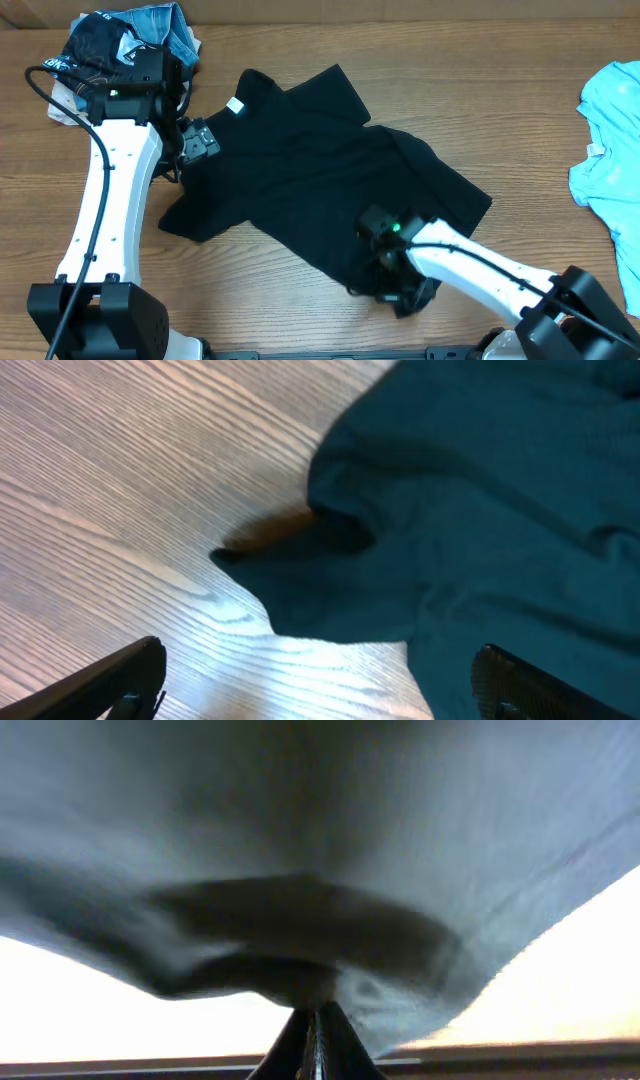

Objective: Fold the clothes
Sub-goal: 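Grasp the lower right hem with the right gripper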

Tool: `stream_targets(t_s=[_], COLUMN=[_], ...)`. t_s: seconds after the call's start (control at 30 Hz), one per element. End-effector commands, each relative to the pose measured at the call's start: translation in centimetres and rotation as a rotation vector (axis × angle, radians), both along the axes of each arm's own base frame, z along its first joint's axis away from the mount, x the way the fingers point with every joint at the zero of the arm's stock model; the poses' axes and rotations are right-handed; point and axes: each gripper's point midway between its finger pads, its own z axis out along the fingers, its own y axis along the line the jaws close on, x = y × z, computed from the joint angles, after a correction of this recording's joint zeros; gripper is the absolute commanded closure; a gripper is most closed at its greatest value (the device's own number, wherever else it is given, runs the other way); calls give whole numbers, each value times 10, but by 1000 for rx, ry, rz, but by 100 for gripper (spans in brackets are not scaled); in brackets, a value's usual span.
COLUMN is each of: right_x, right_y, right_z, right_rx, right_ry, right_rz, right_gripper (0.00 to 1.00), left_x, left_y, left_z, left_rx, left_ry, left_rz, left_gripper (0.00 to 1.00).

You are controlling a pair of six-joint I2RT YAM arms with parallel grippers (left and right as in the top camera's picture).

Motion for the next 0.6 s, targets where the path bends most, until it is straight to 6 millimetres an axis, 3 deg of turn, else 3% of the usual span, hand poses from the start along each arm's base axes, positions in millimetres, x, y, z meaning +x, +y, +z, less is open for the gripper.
stream_targets(t_s=[0.0, 0.07, 0.23, 0.37, 0.57], right_x=[28, 34, 36, 36, 36], right_y=[5, 6, 8, 8, 8], right_z=[11, 13, 13, 13, 13], right_rx=[31, 38, 47, 51, 56], right_ry=[-78, -91, -101, -101, -100], right_rz=[23, 21, 28, 42, 64], right_gripper=[96, 96, 96, 96, 96], left_x=[-7, -11, -31, -41, -32], left_y=[-20, -28, -26, -9, 17], left_z=[-11, -20, -55, -73, -76], left_rx=[-106, -149, -146, -94, -88], left_ry=[27, 44, 128, 161, 115], left_rz=[-71, -92, -77, -47, -17], left_gripper=[0, 0, 0, 0, 0])
